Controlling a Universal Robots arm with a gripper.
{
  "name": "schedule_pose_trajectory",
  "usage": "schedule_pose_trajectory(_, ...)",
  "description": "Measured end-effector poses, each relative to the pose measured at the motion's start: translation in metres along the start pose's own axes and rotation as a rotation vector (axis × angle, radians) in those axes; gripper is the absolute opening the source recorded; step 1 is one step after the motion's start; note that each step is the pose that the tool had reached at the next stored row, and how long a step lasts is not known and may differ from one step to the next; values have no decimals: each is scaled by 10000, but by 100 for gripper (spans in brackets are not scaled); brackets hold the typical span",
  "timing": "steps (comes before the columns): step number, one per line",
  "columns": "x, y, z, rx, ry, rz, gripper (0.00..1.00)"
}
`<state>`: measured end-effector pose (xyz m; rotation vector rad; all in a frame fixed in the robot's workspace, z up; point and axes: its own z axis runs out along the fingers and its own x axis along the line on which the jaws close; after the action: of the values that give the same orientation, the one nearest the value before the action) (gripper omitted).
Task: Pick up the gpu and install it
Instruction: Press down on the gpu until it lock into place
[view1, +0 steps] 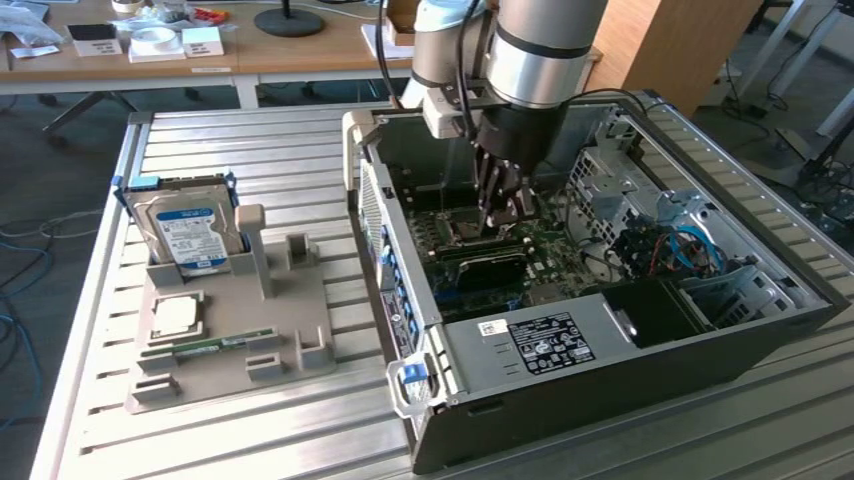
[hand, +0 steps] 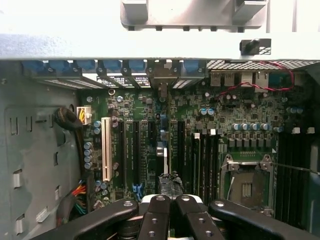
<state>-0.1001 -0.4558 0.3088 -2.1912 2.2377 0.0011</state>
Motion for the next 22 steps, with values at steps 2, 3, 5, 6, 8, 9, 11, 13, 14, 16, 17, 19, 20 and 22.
schedule_pose_trajectory(2,-1,-5,5,1,-1,1,11)
schedule_pose_trajectory(3,-1,-13,10,1,-2,1,11)
schedule_pose_trajectory(5,0,-18,18,2,-3,0,11)
schedule_pose_trajectory(6,0,-18,17,1,-2,1,11)
schedule_pose_trajectory(8,0,-18,36,2,-5,0,11)
schedule_pose_trajectory(9,0,-18,53,2,-5,0,11)
schedule_pose_trajectory(11,0,-18,72,1,-3,0,11)
schedule_pose_trajectory(13,0,-18,71,0,-2,-1,11)
schedule_pose_trajectory(14,0,-18,72,0,-2,0,11)
schedule_pose_trajectory(16,0,-18,85,3,-7,0,11)
schedule_pose_trajectory(17,0,-18,100,2,-6,0,11)
schedule_pose_trajectory(19,0,-18,135,1,-5,0,11)
schedule_pose_trajectory(20,1,-18,155,2,-4,-1,11)
schedule_pose_trajectory(22,1,-17,190,1,-3,0,11)
